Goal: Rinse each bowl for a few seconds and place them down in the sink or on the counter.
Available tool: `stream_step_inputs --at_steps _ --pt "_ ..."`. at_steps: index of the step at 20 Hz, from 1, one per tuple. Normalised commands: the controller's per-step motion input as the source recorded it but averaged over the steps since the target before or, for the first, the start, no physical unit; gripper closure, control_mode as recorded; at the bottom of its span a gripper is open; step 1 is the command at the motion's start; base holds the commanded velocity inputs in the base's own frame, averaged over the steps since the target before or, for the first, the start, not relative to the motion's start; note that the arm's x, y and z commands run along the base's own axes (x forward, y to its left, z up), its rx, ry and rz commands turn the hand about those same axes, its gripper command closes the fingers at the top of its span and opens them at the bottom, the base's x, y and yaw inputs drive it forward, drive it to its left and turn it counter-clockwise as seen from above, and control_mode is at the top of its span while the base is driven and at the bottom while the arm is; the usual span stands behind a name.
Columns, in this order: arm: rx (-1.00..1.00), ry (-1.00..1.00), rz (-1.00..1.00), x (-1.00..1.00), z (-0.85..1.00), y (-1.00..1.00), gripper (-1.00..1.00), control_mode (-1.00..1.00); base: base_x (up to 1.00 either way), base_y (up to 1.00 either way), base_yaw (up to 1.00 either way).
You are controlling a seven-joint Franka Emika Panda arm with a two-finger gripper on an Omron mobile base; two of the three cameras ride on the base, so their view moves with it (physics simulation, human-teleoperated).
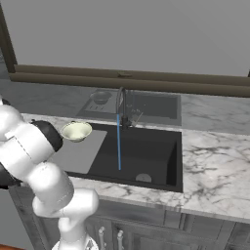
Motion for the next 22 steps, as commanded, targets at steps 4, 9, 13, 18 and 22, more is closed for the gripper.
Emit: stream_step_inputs --at_steps 4,9,13,18,22 --pt "0.0 0.0 -0.19 -0.26 0.1 -0.57 1.0 -1.0 0.0 0.0 0.0" --pt "0.01 0.0 -0.18 -0.17 0.04 -0.55 1.0 -1.0 0.0 0.0 0.0" --pt "0.02 0.01 -0.17 -0.13 0.0 -0.54 1.0 -1.0 0.0 0.0 0.0" --pt "0.01 0.02 -0.17 -0.06 0.01 -0.49 1.0 -1.0 0.0 0.0 0.0" --pt "0.0 0.0 -0.16 0.0 0.07 -0.38 1.0 -1.0 0.0 0.0 0.0"
